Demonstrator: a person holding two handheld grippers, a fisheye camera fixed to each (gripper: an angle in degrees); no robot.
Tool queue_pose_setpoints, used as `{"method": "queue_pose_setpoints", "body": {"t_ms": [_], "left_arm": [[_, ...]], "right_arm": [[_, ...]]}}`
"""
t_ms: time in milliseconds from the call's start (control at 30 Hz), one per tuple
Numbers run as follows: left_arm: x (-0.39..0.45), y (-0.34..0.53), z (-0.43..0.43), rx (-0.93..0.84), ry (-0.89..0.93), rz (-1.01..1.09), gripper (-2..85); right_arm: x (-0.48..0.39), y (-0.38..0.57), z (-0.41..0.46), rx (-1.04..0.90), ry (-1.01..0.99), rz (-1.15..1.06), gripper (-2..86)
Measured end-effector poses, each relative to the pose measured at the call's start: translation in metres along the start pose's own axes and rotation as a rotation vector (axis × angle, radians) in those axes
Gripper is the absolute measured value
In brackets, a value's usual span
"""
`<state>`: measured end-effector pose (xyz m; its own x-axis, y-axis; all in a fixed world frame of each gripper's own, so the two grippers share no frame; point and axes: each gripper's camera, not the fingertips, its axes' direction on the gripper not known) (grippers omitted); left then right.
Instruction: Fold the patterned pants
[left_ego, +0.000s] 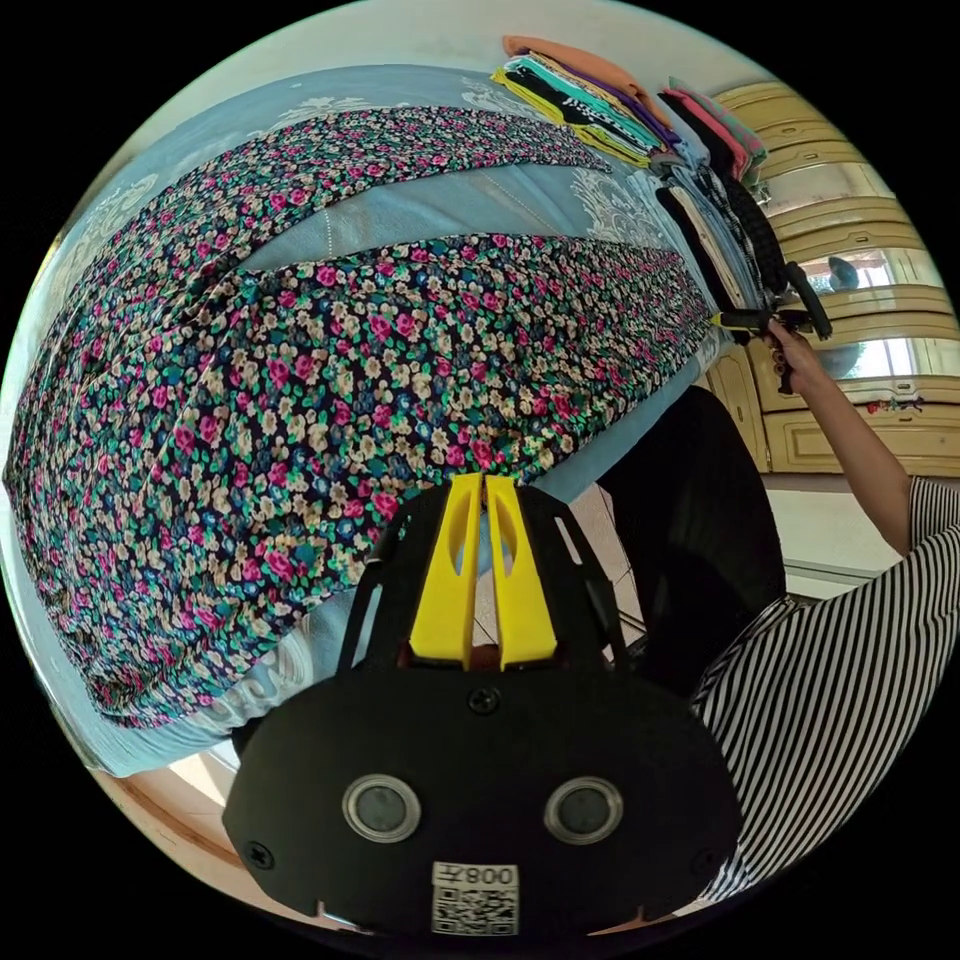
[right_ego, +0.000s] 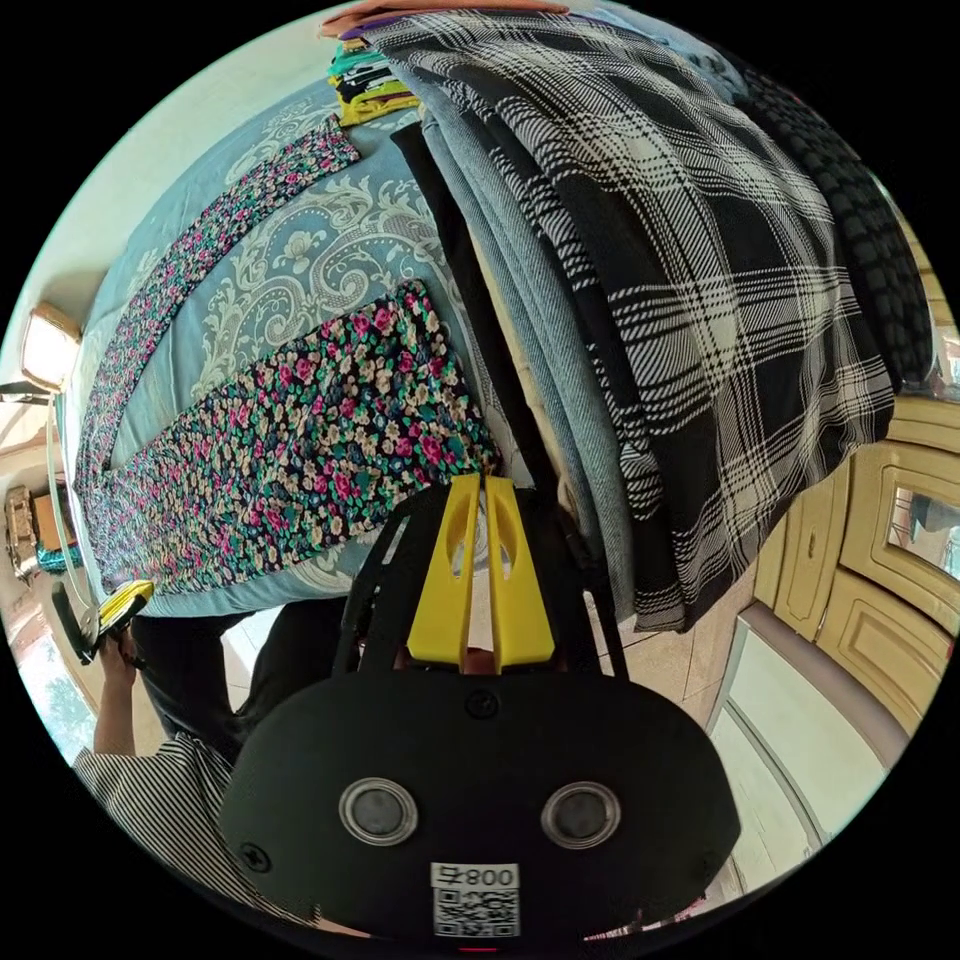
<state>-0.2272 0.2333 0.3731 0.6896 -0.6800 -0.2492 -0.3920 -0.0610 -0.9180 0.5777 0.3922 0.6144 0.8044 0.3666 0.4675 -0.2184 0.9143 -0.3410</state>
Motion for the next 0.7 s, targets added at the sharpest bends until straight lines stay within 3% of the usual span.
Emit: {"method": "queue_pose_setpoints", "body": {"t_ms": [300, 433, 500, 633, 700], "left_arm": [[-0.048, 0.069, -0.02, 0.118, 0.112, -0.174, 2.1], [-0.089, 0.119, -0.042, 0.204, 0.056, -0.3, 2.5], [-0.112, 0.142, -0.049, 0.219, 0.022, -0.385, 2.5], [-0.169, 0.202, -0.057, 0.287, 0.011, -0.609, 2.3], [-0.187, 0.224, -0.056, 0.297, 0.008, -0.671, 2.0]], "right_arm": [[-0.044, 0.008, 0.041, 0.021, 0.036, -0.017, 1.6], [-0.082, 0.017, 0.054, 0.059, -0.021, -0.063, 2.1], [-0.116, 0.019, 0.06, 0.078, -0.104, -0.138, 2.1], [-0.248, 0.03, 0.088, 0.028, -0.334, -0.519, 1.2], [-0.312, 0.041, 0.107, -0.027, -0.338, -0.692, 0.8]]}}
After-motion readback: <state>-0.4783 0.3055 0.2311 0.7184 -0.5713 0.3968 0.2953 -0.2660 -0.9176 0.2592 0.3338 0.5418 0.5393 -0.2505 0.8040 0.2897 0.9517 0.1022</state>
